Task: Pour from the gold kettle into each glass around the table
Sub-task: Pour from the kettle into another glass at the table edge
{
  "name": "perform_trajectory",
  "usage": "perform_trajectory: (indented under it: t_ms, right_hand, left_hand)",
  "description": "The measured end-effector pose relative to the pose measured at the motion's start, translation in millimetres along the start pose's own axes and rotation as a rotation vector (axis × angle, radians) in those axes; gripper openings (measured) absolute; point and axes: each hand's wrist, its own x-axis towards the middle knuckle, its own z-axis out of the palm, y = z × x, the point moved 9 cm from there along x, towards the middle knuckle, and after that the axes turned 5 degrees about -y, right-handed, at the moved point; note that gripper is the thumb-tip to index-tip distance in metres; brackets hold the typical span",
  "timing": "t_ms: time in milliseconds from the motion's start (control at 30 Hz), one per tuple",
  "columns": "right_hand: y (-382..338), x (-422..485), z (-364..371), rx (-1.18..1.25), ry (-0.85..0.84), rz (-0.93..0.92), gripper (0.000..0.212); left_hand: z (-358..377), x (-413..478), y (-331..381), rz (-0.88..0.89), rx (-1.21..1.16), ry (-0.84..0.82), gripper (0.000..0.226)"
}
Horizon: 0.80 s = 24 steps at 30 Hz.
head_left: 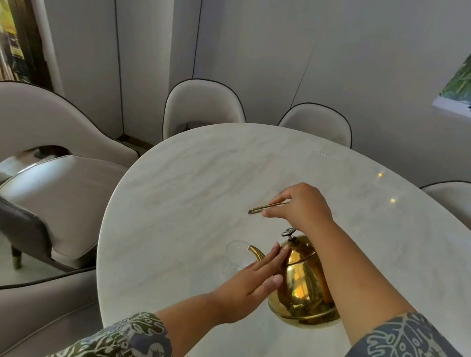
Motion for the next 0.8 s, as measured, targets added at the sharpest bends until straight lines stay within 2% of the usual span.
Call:
perform_trajectory:
  t_ms: [800]
  right_hand:
    - [-2.0, 10.2, 4.2, -0.114, -0.068, 0.036, 0.033]
  left_hand:
    - [4.8, 7.6, 4.9, 0.012, -0.076, 0.002, 0.045]
